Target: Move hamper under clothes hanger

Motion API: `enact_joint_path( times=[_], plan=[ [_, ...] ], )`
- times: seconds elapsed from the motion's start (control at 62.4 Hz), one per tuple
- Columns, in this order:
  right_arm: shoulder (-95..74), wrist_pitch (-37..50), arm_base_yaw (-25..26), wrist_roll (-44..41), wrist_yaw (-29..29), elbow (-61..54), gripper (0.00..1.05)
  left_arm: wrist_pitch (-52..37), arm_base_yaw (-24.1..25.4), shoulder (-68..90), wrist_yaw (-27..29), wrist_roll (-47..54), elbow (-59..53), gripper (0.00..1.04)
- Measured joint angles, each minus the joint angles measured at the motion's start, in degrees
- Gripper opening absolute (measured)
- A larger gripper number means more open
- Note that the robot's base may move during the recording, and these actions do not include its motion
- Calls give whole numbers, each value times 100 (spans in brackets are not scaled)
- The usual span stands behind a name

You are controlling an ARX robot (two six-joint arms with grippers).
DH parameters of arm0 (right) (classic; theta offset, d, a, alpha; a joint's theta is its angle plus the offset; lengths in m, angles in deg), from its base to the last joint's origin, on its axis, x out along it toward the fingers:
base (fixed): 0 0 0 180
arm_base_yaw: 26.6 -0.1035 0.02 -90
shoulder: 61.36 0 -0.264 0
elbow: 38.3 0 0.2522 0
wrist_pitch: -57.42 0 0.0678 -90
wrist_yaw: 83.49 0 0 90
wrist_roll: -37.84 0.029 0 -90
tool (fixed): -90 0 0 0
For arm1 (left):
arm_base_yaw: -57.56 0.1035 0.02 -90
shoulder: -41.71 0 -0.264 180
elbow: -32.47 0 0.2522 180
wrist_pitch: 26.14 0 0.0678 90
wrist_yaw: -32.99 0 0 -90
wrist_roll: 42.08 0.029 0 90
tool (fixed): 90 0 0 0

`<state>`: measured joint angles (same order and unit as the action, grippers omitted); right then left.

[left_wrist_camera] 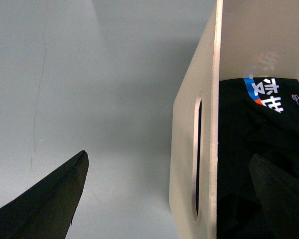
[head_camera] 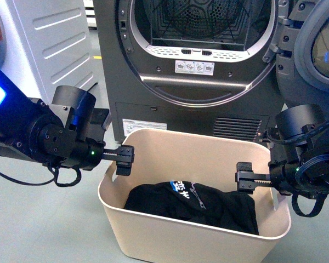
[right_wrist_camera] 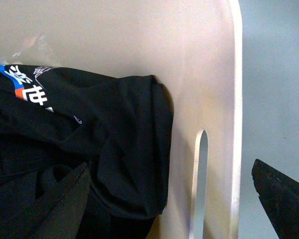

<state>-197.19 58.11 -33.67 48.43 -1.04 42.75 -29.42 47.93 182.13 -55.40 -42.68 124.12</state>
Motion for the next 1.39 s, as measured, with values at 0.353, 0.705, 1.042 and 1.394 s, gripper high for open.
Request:
enact_joint_path(
  times=[0.353,0.705,1.042,1.394],
  plan=[
    [-190,-205,37,-48,-192,256,97,79,-114,212,26,-90,195,98],
    [-192,-262,68,-26,-275,267,97,177,-236,361,103,-138,376,98],
    [-192,-289,61,39,-496,232,74,201,-278,426,229,-216,476,59],
    [-173,-455,59,46,-573,221,19,199,-271,437,262,-240,479,5]
  ],
)
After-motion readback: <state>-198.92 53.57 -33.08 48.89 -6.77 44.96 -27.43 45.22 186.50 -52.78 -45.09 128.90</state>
